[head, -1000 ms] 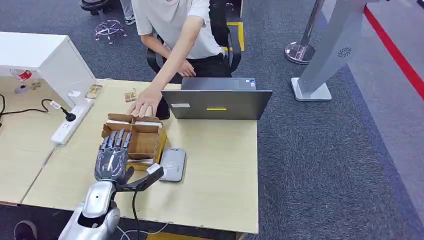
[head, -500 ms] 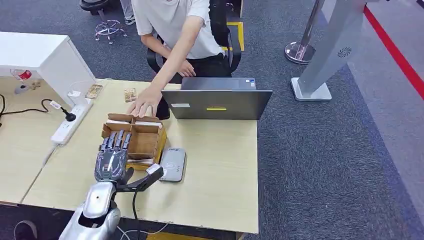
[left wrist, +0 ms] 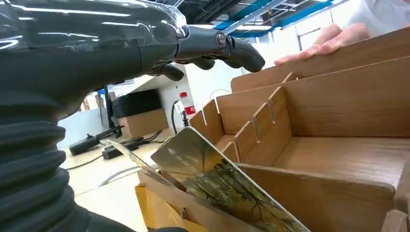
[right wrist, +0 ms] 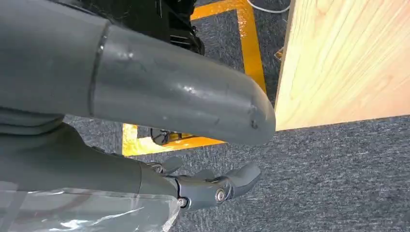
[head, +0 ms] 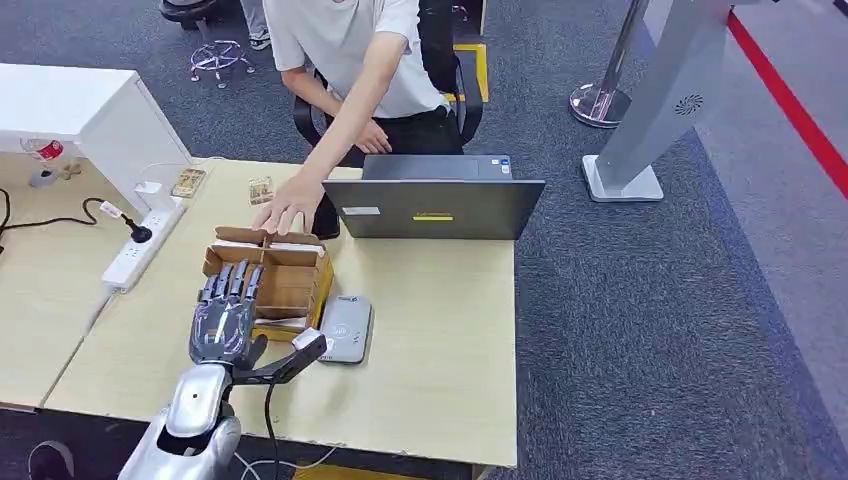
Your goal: Pass the card to the sensor for recognition and then transmit it.
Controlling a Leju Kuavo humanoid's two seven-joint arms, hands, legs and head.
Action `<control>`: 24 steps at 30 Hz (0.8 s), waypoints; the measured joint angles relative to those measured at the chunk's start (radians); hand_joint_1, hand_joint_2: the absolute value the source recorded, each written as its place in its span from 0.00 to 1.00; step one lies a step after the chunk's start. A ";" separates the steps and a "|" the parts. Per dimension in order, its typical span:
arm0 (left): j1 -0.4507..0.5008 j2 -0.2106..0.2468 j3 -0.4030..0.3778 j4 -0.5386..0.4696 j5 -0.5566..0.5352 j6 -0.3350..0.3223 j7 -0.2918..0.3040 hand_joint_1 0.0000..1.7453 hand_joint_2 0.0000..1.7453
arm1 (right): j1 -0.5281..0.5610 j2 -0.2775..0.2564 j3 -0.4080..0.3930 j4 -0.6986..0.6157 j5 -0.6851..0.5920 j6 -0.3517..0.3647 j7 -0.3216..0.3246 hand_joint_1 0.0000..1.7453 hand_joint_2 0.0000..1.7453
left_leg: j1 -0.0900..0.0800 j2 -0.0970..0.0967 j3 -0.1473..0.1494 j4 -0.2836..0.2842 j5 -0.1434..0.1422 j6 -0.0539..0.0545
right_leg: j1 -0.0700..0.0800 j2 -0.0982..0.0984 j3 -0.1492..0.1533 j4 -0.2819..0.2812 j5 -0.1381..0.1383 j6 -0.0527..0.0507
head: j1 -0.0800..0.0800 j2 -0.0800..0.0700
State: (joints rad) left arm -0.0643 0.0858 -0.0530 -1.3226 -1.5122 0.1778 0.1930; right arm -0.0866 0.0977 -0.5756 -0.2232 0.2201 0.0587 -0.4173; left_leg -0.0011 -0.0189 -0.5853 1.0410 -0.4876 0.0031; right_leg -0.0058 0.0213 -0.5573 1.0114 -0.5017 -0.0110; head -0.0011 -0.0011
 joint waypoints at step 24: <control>-0.003 0.003 -0.002 0.001 0.000 0.077 -0.041 0.00 1.00 | -0.006 0.006 -0.019 -0.003 0.039 0.005 0.000 0.00 0.00 | 0.000 0.000 0.000 0.000 0.000 0.000 | 0.000 0.000 0.000 0.000 0.000 0.000 | 0.000 0.000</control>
State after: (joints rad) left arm -0.0677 0.0885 -0.0553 -1.3218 -1.5122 0.2548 0.1522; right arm -0.0927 0.1038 -0.5947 -0.2258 0.2590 0.0633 -0.4173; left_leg -0.0011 -0.0189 -0.5853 1.0410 -0.4875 0.0031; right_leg -0.0058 0.0213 -0.5573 1.0114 -0.5017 -0.0110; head -0.0011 -0.0011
